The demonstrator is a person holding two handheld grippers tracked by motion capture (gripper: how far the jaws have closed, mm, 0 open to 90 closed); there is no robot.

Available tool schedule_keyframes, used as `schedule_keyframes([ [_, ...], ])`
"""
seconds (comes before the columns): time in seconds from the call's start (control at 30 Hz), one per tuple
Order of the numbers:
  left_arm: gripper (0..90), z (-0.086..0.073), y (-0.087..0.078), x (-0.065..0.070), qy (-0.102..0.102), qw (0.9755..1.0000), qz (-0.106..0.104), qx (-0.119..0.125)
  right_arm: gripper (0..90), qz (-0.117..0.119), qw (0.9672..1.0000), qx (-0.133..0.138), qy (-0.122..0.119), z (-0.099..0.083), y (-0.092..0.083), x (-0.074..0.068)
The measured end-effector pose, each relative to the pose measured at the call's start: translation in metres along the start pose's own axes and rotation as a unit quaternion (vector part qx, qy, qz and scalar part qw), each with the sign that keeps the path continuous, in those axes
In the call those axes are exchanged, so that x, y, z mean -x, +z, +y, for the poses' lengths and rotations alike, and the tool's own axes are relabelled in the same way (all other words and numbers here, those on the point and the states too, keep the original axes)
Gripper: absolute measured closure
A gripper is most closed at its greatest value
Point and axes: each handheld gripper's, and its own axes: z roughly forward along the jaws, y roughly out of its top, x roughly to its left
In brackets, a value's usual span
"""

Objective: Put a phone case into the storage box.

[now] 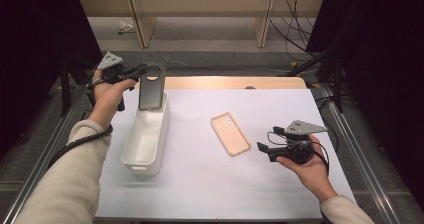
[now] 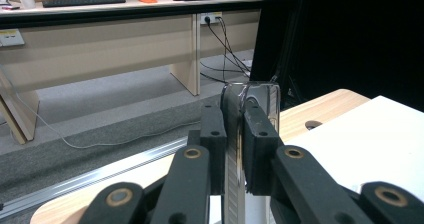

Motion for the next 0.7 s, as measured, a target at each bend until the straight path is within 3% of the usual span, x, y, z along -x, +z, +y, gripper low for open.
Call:
schedule_keyframes([
  [0.7, 81.2, -0.014, 0.012, -0.006, -0.015, 0.9998, 0.007, -0.015, 16.4, 0.007, 1.0000, 0.002, 0.000, 0.000, 0.000, -0.001],
])
